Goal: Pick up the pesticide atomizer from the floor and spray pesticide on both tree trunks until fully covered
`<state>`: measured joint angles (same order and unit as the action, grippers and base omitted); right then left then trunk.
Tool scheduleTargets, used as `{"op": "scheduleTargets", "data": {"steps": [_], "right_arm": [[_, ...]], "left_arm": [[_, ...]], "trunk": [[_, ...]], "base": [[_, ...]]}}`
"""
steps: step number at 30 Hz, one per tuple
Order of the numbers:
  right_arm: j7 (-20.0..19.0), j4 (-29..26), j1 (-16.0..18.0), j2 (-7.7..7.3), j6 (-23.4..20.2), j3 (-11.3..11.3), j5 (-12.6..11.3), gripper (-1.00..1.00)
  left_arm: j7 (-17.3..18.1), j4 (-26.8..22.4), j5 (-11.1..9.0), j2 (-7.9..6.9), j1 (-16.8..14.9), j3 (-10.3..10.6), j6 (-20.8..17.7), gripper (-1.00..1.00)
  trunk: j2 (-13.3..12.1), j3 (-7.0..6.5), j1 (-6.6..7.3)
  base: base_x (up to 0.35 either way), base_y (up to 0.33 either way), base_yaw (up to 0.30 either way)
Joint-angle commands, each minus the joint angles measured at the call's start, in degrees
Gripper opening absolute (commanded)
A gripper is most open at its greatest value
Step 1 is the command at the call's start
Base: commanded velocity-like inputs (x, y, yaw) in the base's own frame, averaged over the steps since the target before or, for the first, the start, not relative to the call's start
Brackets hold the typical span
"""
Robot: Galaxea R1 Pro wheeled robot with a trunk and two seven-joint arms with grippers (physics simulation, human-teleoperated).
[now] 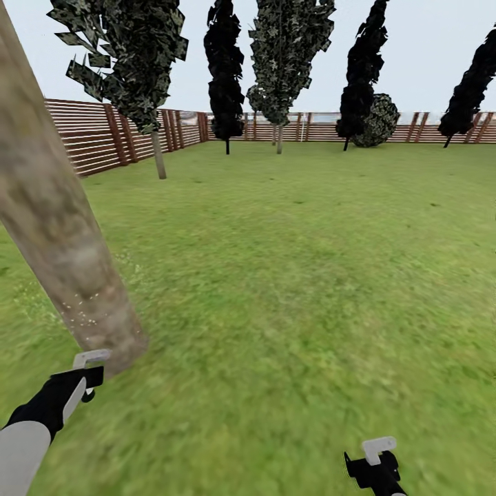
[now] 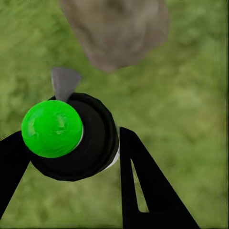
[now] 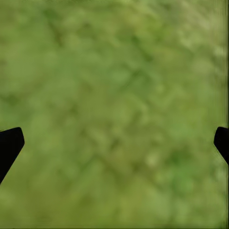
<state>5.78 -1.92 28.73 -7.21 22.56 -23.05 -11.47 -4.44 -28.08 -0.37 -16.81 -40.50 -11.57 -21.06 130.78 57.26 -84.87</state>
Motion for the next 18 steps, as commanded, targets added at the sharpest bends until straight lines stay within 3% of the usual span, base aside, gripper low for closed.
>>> {"op": "scheduleTargets", "data": {"steps": [1,6,18], "right_arm": [[0.11,-0.01,0.01,0.03,0.1,-0.5,-0.48,1.0],[0.11,-0.01,0.01,0.17,0.09,-0.56,-0.4,1.0],[0.11,-0.01,0.01,0.17,0.08,-0.55,-0.4,1.0]], "left_arm": [[-0.11,-0.13,0.01,-0.04,-0.02,-0.28,-0.44,-1.0],[-0.11,-0.13,0.02,0.03,-0.02,-0.38,-0.47,-1.0],[-0.05,-0.13,0.02,-0.07,-0.01,-0.43,-0.47,-1.0]], "trunk": [[0.02,0.05,0.01],[0.02,0.05,0.01],[0.02,0.05,0.01]], "base": [[0.128,-0.253,0.0],[0.199,-0.223,0.086],[0.2,-0.22,0.27]]}}
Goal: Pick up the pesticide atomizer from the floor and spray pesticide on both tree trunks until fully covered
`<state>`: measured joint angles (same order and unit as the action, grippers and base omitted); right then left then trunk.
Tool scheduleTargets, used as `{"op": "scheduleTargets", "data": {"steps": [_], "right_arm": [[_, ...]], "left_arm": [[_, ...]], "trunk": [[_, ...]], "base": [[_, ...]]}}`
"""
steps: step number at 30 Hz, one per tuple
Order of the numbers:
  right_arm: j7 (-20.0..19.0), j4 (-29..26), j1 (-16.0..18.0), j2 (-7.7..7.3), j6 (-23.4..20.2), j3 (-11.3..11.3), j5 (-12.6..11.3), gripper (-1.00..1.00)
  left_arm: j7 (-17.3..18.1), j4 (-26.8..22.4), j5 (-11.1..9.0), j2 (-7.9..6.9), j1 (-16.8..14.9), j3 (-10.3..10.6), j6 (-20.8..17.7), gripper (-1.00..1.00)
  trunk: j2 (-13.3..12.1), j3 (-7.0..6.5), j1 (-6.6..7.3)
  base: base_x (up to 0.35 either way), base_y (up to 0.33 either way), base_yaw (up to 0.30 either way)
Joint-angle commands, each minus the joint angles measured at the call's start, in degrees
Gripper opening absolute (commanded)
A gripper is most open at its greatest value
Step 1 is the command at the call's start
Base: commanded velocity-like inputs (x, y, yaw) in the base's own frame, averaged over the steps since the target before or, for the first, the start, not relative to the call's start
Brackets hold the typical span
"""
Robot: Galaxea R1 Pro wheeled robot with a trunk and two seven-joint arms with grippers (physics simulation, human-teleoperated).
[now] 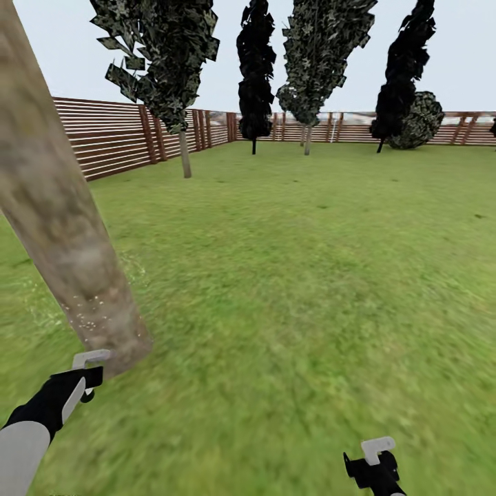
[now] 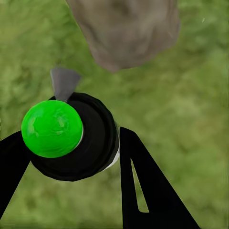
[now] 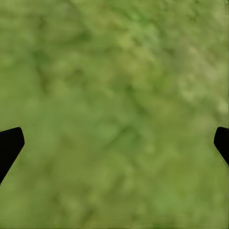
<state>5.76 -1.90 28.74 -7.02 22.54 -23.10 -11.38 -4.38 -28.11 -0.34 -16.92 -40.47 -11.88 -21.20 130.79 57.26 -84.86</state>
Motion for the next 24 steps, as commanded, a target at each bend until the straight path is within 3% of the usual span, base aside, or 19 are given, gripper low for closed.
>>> {"op": "scheduleTargets", "data": {"steps": [1,14,24], "right_arm": [[0.13,-0.03,0.0,-0.01,0.09,-0.49,-0.49,1.0],[0.13,-0.03,0.0,-0.01,0.05,-0.53,-0.48,1.0],[0.13,-0.03,0.0,-0.01,0.06,-0.54,-0.49,1.0]], "left_arm": [[-0.11,-0.1,-0.01,0.04,-0.04,-0.12,-0.33,-1.0],[-0.1,-0.1,-0.03,0.13,-0.04,-0.07,-0.33,-1.0],[-0.06,-0.1,-0.02,0.13,-0.05,-0.14,-0.41,-1.0]], "trunk": [[0.02,0.05,-0.01],[0.02,0.05,-0.01],[0.02,0.05,-0.01]], "base": [[0.192,-0.22,0.166],[0.19,-0.22,0.021],[0.189,-0.219,0.258]]}}
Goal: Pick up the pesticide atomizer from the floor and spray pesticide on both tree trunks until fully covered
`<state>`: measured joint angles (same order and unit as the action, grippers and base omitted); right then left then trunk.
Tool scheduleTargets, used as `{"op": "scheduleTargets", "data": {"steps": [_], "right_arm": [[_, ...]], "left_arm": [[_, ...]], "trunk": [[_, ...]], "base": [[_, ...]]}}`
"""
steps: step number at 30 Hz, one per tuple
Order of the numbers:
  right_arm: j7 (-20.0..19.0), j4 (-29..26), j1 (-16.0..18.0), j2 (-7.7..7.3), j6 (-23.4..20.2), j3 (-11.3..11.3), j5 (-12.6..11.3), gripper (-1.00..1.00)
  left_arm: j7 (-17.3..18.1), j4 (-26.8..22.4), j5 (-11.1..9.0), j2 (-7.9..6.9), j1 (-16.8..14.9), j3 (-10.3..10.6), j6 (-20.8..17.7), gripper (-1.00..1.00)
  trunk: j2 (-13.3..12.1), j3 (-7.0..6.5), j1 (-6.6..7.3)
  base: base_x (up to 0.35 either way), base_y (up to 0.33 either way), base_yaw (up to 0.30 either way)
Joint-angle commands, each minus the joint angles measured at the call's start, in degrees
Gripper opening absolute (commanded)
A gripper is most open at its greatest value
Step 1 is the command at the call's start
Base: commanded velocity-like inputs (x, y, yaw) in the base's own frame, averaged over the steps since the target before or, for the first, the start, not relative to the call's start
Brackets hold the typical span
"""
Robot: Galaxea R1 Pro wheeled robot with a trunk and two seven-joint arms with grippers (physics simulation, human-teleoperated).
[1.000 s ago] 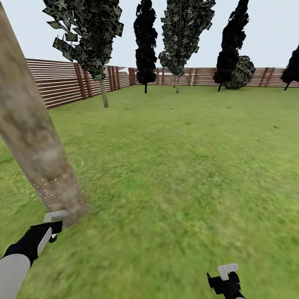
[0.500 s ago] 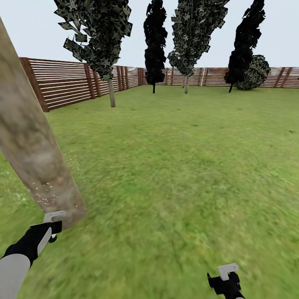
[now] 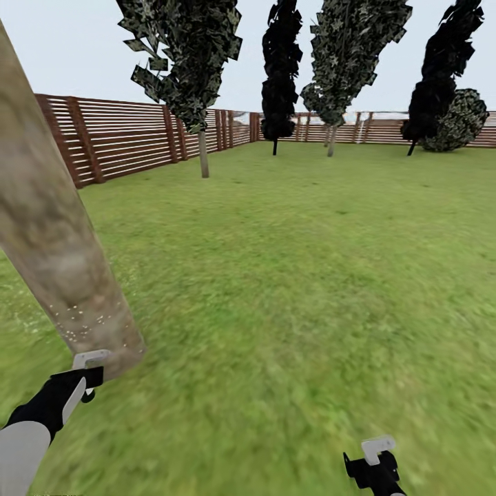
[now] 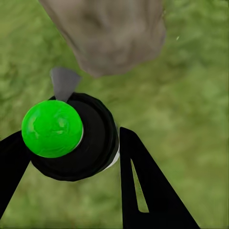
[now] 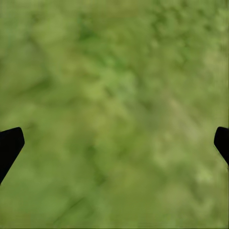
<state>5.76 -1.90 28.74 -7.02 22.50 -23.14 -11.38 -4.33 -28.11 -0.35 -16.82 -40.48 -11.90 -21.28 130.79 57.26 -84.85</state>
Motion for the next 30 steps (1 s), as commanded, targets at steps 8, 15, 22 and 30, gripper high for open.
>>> {"op": "scheduleTargets", "data": {"steps": [8,15,22,30], "right_arm": [[0.13,-0.03,0.0,-0.01,0.09,-0.5,-0.46,1.0],[0.14,-0.03,0.0,-0.03,0.1,-0.48,-0.43,1.0],[0.15,-0.03,0.0,-0.24,0.17,-0.42,-0.49,1.0],[0.13,-0.03,-0.01,-0.23,0.1,-0.38,-0.53,1.0]], "left_arm": [[-0.08,-0.17,-0.09,0.03,-0.04,-0.14,-0.14,-1.0],[-0.06,-0.63,-1.38,0.03,-0.04,-0.17,-0.07,-1.0],[0.52,-6.38,-2.54,0.26,-1.1,0.29,-2.07,-1.0],[13.25,-12.84,-1.99,-8.62,-2.58,0.59,-8.17,-1.0]], "trunk": [[0.02,0.05,-0.01],[0.02,0.05,-0.01],[0.02,0.05,-0.01],[0.02,0.05,-0.01]], "base": [[0.058,-0.258,0.275],[0.098,-0.242,0.275],[0.019,-0.015,0.1],[0.0,0.0,0.0]]}}
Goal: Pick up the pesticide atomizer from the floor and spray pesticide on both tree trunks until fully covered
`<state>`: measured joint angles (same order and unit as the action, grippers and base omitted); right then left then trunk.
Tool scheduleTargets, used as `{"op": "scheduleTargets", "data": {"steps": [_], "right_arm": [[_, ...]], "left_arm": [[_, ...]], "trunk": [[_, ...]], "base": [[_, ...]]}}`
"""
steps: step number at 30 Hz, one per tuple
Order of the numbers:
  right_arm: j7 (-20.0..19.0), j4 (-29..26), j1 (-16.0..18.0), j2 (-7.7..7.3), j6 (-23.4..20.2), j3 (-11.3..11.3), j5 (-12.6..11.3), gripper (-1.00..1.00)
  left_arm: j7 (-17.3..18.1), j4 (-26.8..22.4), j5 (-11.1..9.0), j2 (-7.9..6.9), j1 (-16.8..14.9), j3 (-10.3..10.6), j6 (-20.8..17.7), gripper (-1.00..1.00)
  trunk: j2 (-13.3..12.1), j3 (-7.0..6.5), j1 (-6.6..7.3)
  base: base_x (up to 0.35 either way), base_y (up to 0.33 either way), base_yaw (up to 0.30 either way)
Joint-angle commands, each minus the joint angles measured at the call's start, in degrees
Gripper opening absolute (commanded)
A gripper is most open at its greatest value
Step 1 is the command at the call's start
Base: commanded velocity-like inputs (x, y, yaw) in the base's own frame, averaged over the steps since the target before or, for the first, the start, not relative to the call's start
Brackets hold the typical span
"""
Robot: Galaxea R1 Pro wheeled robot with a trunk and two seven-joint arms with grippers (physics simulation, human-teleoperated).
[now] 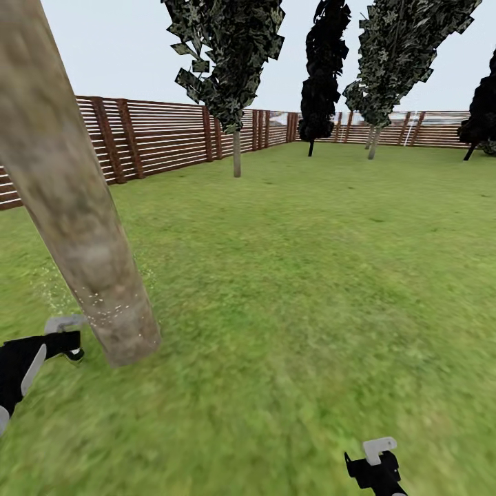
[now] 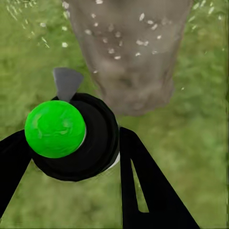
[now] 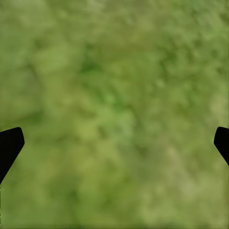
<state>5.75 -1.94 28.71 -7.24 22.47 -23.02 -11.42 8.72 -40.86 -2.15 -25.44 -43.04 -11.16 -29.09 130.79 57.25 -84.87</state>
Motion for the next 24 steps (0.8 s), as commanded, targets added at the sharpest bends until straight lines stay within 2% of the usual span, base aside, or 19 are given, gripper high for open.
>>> {"op": "scheduleTargets", "data": {"steps": [1,4,7,9,12,24], "right_arm": [[0.13,-0.02,0.02,-0.07,0.12,-0.47,-0.51,1.0],[0.13,-0.01,0.03,0.0,0.18,-0.52,-0.53,1.0],[0.13,0.0,0.03,0.03,0.2,-0.53,-0.53,1.0],[0.13,0.0,0.03,0.04,0.21,-0.53,-0.53,1.0],[0.13,0.0,0.03,0.04,0.21,-0.53,-0.53,1.0],[0.13,0.0,0.03,-0.05,0.21,-0.53,-0.44,1.0]], "left_arm": [[0.33,-0.31,-0.22,-0.03,-0.09,-0.12,-0.41,-1.0],[1.19,-1.75,-0.38,0.14,-0.52,-0.14,-1.31,-1.0],[5.66,-7.35,-0.29,0.14,-0.92,-0.1,-8.04,-1.0],[7.27,-10.53,-0.17,-0.01,-0.85,-0.03,-10.18,-1.0],[7.55,-11.13,-0.05,-0.06,-0.38,-0.01,-10.45,-1.0],[7.46,-11.1,0.05,-0.05,-0.21,-0.02,-10.55,-1.0]], "trunk": [[0.02,0.06,0.01],[0.02,0.06,0.01],[0.02,0.06,0.01],[0.02,0.06,0.01],[0.02,0.06,0.01],[0.02,0.06,0.01]], "base": [[0.0,0.0,0.0],[0.0,0.0,0.043],[0.0,0.0,0.236],[0.0,0.0,0.273],[0.01,-0.079,0.076],[0.04,-0.266,0.001]]}}
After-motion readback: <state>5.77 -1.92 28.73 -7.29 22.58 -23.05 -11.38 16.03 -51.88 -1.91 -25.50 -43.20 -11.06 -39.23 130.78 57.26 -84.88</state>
